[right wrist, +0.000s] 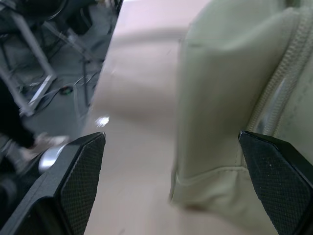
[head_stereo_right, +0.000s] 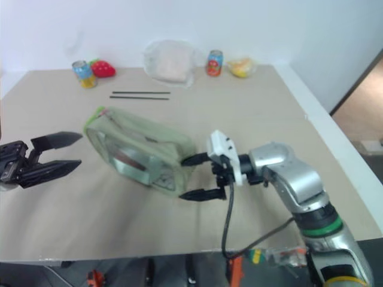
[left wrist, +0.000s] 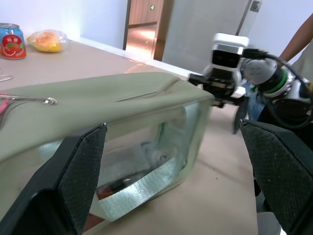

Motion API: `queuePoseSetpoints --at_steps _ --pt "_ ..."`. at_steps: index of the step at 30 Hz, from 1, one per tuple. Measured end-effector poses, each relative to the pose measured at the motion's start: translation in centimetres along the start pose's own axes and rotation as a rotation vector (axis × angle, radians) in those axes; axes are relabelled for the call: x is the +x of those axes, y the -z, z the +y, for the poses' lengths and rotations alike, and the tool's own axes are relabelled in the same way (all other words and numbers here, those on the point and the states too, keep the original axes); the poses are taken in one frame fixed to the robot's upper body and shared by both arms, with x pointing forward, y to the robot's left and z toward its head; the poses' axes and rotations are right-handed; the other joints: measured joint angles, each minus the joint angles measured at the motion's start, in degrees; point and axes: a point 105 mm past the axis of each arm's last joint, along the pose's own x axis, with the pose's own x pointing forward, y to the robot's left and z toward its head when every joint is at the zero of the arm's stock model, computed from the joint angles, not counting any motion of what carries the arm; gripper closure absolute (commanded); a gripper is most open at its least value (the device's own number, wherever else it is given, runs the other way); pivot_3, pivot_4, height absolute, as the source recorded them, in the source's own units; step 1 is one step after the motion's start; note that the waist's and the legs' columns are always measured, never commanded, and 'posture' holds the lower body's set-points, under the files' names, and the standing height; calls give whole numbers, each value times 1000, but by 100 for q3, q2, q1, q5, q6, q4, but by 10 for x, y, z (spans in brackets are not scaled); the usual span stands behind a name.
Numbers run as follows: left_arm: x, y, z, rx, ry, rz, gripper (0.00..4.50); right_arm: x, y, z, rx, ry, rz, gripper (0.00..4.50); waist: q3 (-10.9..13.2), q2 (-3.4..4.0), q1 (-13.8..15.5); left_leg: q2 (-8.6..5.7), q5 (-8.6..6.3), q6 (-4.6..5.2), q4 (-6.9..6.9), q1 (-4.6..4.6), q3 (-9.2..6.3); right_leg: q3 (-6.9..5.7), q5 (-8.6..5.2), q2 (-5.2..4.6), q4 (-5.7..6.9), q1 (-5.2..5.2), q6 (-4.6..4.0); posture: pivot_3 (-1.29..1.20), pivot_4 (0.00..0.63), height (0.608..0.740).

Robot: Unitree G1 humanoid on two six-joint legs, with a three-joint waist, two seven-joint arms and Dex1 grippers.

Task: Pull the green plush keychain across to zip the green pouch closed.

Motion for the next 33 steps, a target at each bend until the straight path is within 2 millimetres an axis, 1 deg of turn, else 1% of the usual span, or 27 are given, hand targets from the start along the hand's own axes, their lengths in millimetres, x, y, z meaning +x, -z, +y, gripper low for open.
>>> queuePoseSetpoints --at_steps 3,4,6,9,10,12,15,17,20,23,25,29,33 --pt "-1 1 0 -4 -4 -13 23 4 -6 -3 -23 -1 -29 0 0 0 1 4 -1 0 -2 0 0 0 -5 2 1 0 -9 0 150 740" --pt "-1 2 0 -7 -8 -15 4 5 -7 -4 -32 -1 -38 243 0 0 0 6 -2 0 -2 0 1 1 -6 3 1 0 -10 0 150 740" --pt "-3 4 0 -13 -17 -17 0 5 -7 -6 -46 6 -40 807 0 0 0 7 -2 1 -2 0 1 2 -7 4 1 0 -11 0 150 740" --pt "-5 3 2 -13 -37 -25 0 2 -2 -12 -54 31 -26 1788 0 0 1 7 -2 1 -1 1 1 1 -6 3 2 0 -10 0 150 740" --pt "-6 2 2 -11 -47 -32 0 1 -1 -13 -57 34 -23 2200 0 0 1 7 -2 1 0 1 1 1 -5 3 4 0 -10 0 150 740" --pt "-9 -1 4 -11 -61 -53 0 0 -1 -16 -72 39 -19 2809 0 0 0 7 -2 1 0 2 2 2 -5 5 7 0 -10 0 150 740" --pt "-15 -1 8 -22 -94 -73 0 -1 -5 -22 -107 55 -13 3942 0 0 -1 8 -2 1 -1 1 2 3 -5 8 13 1 -11 0 150 740" --pt "-17 3 9 -42 -106 -80 0 -3 -6 -26 -129 71 -5 4331 0 0 -2 11 -1 1 -1 1 2 3 -6 11 16 0 -12 0 150 740" --pt "-18 5 9 -52 -112 -84 0 -4 -6 -29 -140 84 1 4331 0 0 0 12 -1 0 0 2 1 2 -6 11 18 0 -12 0 150 740" --pt "-20 5 11 -52 -137 -96 0 -8 -8 -36 -180 105 15 4331 0 1 0 12 -1 0 0 1 5 7 -6 10 18 -1 -13 0 150 740" --pt "-23 3 11 -52 -149 -111 0 -17 -13 -44 -207 136 30 4331 0 0 7 10 -1 0 0 2 6 7 -6 8 17 -3 -13 0 150 740" --pt "-29 2 14 -68 -172 -135 0 -32 -17 -53 -235 146 63 4331 0 0 13 6 -2 0 1 6 7 8 -7 4 15 -5 -14 0 150 740" --pt "-43 5 25 -111 -243 -178 0 -50 -13 -60 -233 131 110 4331 0 0 12 4 -4 3 0 6 11 11 -7 4 14 -5 -15 0 150 740"
